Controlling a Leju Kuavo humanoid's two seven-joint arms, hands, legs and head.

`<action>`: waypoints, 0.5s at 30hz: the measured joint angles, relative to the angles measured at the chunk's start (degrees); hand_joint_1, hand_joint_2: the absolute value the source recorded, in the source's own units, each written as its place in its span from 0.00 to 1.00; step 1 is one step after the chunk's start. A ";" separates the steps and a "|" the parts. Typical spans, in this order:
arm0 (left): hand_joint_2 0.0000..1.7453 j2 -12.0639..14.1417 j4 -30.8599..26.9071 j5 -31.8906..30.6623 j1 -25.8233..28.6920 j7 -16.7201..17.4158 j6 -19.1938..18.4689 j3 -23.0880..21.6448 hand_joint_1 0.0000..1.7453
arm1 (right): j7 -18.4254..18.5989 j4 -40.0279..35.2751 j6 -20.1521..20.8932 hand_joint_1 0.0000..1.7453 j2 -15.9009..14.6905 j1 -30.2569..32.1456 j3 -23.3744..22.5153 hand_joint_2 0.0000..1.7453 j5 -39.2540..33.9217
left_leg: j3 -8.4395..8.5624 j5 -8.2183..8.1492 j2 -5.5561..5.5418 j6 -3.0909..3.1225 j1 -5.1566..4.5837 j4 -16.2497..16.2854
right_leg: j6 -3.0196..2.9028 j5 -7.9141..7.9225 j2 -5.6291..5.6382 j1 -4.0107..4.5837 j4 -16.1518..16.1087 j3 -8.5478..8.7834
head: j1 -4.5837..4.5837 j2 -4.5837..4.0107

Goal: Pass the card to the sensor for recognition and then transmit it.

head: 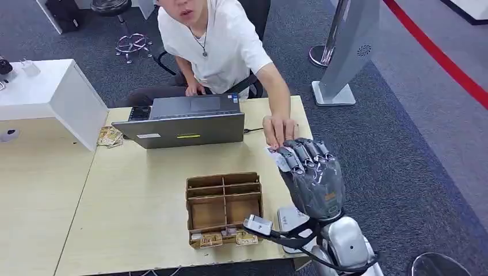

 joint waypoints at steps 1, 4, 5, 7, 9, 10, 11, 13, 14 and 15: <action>0.00 0.00 0.00 0.00 -0.01 -0.04 0.00 0.00 0.00 | 0.00 -0.11 0.00 1.00 0.00 0.08 0.00 1.00 0.00 | 0.00 0.00 0.00 0.00 0.00 0.00 | 0.00 0.00 0.00 0.00 0.00 0.00 | 0.00 0.00; 0.00 0.00 0.00 0.00 0.00 -0.15 0.07 0.00 0.00 | 0.02 -1.01 0.00 1.00 0.00 0.54 -0.02 1.00 0.00 | 0.00 0.00 0.00 0.00 0.00 0.00 | 0.00 0.00 0.00 0.00 0.00 0.00 | 0.00 0.00; 0.00 -0.02 0.00 -0.02 -0.01 -0.15 0.09 0.00 0.00 | 0.11 -1.35 0.00 1.00 0.00 0.68 -0.02 1.00 0.00 | 0.00 0.00 0.00 0.00 0.00 0.00 | 0.00 0.00 0.00 0.00 0.00 0.00 | 0.00 0.00; 0.00 -0.02 0.00 -0.02 0.00 -0.13 0.13 0.00 0.00 | 0.46 -1.99 0.00 1.00 0.00 1.01 -0.02 1.00 0.00 | 0.00 0.00 0.00 0.00 0.00 0.00 | 0.00 0.00 0.00 0.00 0.00 0.00 | 0.00 0.00; 0.00 -0.02 0.00 -0.02 -0.01 -0.06 0.15 0.00 0.00 | 0.61 -2.67 0.00 1.00 0.00 1.42 -0.02 1.00 0.00 | -0.02 0.00 0.00 0.00 0.00 0.00 | 0.00 0.00 0.00 0.00 0.00 0.00 | 0.02 0.00; 0.00 -0.02 0.00 -0.02 -0.01 0.00 0.15 0.00 0.00 | 0.63 -2.91 0.00 1.00 0.00 1.55 -0.02 1.00 0.00 | -0.01 0.00 0.00 0.00 0.00 0.00 | 0.00 0.00 0.00 0.00 0.00 0.00 | 0.00 0.00; 0.00 -0.02 0.00 -0.02 -0.01 0.00 0.15 0.00 0.00 | 0.66 -3.10 0.00 1.00 0.00 1.66 -0.02 1.00 0.00 | -0.01 0.00 0.00 0.00 0.00 0.00 | 0.00 0.00 0.00 0.00 0.00 0.00 | 0.00 0.00; 0.00 -0.02 0.00 -0.02 -0.01 0.00 0.15 0.00 0.00 | 1.07 -3.48 0.00 1.00 0.00 1.88 -0.02 1.00 0.00 | -0.01 0.00 0.00 0.00 0.00 0.00 | 0.00 0.00 0.00 0.00 0.00 0.00 | 0.00 0.00; 0.00 -0.02 0.00 -0.02 -0.01 0.00 0.15 0.00 0.00 | 1.53 -3.80 0.00 1.00 0.00 2.14 0.00 1.00 0.00 | -0.01 0.00 -0.01 0.00 0.00 0.00 | 0.00 0.00 -0.01 0.00 0.00 0.00 | 0.00 0.00; 0.00 -0.02 0.00 -0.02 0.00 0.00 0.17 0.02 0.00 | 2.14 -4.22 -0.02 1.00 0.00 2.45 0.02 1.00 0.00 | -0.02 0.00 -0.01 0.00 0.00 0.00 | 0.00 0.00 -0.01 0.00 0.00 0.00 | 0.00 0.00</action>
